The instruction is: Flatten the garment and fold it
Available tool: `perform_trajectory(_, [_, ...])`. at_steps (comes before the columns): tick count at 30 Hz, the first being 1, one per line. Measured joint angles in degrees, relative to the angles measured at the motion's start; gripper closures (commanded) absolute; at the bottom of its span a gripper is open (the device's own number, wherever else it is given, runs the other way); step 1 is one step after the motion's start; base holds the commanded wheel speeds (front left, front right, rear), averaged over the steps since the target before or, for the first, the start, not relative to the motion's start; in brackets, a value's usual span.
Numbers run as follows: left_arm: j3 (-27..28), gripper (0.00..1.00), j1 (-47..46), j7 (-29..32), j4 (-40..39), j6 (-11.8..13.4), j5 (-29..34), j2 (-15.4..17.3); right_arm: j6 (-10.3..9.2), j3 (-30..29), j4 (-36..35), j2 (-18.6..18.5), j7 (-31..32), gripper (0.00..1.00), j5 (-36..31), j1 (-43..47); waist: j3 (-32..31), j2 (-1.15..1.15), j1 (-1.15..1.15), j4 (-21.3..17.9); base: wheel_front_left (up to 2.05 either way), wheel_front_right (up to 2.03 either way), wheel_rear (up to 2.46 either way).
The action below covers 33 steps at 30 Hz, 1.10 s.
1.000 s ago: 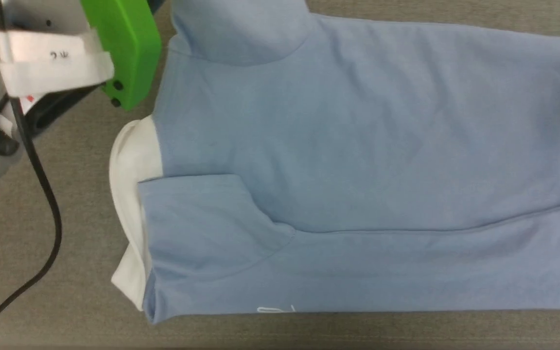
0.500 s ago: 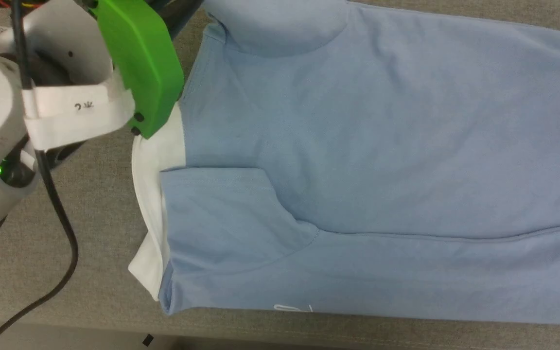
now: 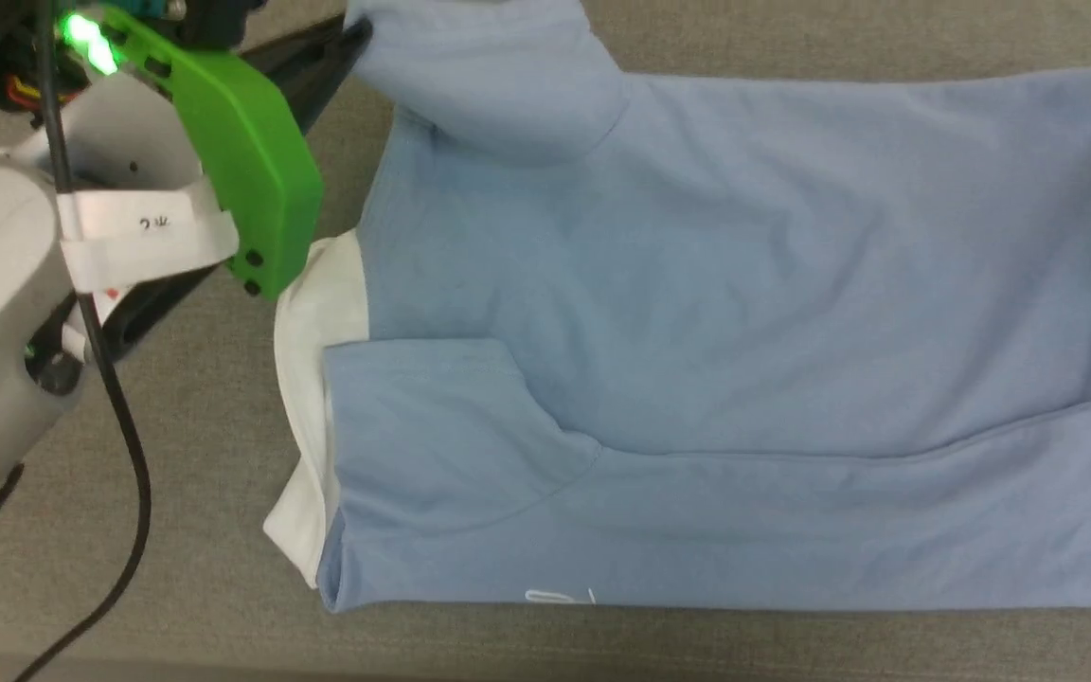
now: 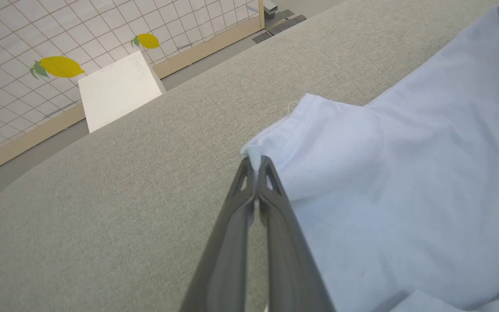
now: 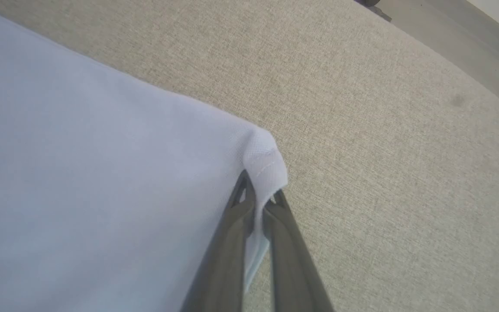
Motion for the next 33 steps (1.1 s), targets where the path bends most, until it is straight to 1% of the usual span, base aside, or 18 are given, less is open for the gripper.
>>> perform_trajectory(7, [-1.11,1.00,7.48,-2.80,0.05,2.35,-2.22,1.51,0.00,-1.23,-0.15,-1.85,-5.11,1.00,1.21,7.42,-6.27,0.00,0.00,-0.62,0.00,0.00,0.00])
perform_trajectory(12, [-1.94,1.00,12.65,-4.25,-1.82,4.15,-3.85,2.88,0.00,-2.09,-0.46,-2.43,-6.64,1.00,1.34,14.55,-10.51,0.00,0.00,-0.70,0.00,0.00,0.00])
perform_trajectory(19, [-5.02,1.00,19.81,-4.65,-6.43,6.59,-5.33,5.39,0.00,-5.02,-1.45,-2.66,-7.66,1.00,2.27,25.88,-15.11,0.00,0.00,0.05,0.00,0.00,0.00])
perform_trajectory(23, [-7.95,1.00,24.42,-4.04,-8.20,7.33,-5.52,6.90,0.00,-6.77,-2.12,-2.47,-7.55,1.00,0.98,31.69,-16.15,0.00,0.00,0.97,0.00,0.00,0.00])
perform_trajectory(27, [-10.82,1.00,27.81,-3.45,-8.21,7.76,-4.93,8.37,0.00,-8.93,-3.10,-2.02,-6.86,1.00,-1.15,35.96,-16.15,0.00,0.00,1.53,0.00,0.00,0.00])
perform_trajectory(30, [-12.33,1.00,29.21,-3.45,-7.26,7.76,-4.75,8.05,0.01,-9.67,-4.10,-1.76,-5.47,1.00,-3.66,38.40,-15.54,0.00,0.00,1.62,0.00,0.00,0.00])
perform_trajectory(33, [-13.68,1.00,29.56,-3.21,-4.86,7.39,-3.49,6.94,0.00,-9.92,-5.15,-1.41,-4.32,1.00,-6.97,39.94,-14.88,0.00,0.00,1.67,0.00,0.00,0.00])
